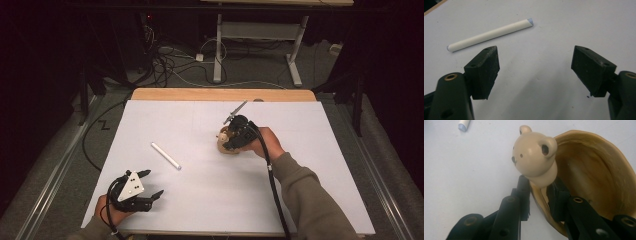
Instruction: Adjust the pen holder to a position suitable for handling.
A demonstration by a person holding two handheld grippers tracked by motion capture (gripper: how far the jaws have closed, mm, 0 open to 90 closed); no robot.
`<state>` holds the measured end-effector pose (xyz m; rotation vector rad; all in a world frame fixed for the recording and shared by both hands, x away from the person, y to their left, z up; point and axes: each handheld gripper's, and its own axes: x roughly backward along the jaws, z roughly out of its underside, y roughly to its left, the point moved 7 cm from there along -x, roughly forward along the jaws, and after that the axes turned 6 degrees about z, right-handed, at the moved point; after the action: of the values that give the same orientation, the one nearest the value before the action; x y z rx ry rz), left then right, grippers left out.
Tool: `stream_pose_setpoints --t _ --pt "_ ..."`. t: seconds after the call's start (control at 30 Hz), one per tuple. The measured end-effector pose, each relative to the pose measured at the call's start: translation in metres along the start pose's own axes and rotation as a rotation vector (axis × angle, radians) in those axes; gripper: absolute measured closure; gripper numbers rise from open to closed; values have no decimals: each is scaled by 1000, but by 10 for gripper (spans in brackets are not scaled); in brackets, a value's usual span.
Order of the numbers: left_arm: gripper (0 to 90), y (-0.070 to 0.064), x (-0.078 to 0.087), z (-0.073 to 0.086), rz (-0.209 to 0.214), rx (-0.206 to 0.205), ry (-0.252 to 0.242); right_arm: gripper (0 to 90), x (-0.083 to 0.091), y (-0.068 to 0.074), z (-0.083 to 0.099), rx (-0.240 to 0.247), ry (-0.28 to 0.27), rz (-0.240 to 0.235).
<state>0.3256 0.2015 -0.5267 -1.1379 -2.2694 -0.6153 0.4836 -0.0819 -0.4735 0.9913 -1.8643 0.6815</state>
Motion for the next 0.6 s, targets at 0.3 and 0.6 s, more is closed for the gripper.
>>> stream_pose_setpoints --t 0.3,0.6 --pt "217 0 -1 1 4 6 8 617 13 -4 -1 -55 -128 38" --pt "217 0 -1 1 -2 -8 12 548 34 -2 7 -42 -247 125"
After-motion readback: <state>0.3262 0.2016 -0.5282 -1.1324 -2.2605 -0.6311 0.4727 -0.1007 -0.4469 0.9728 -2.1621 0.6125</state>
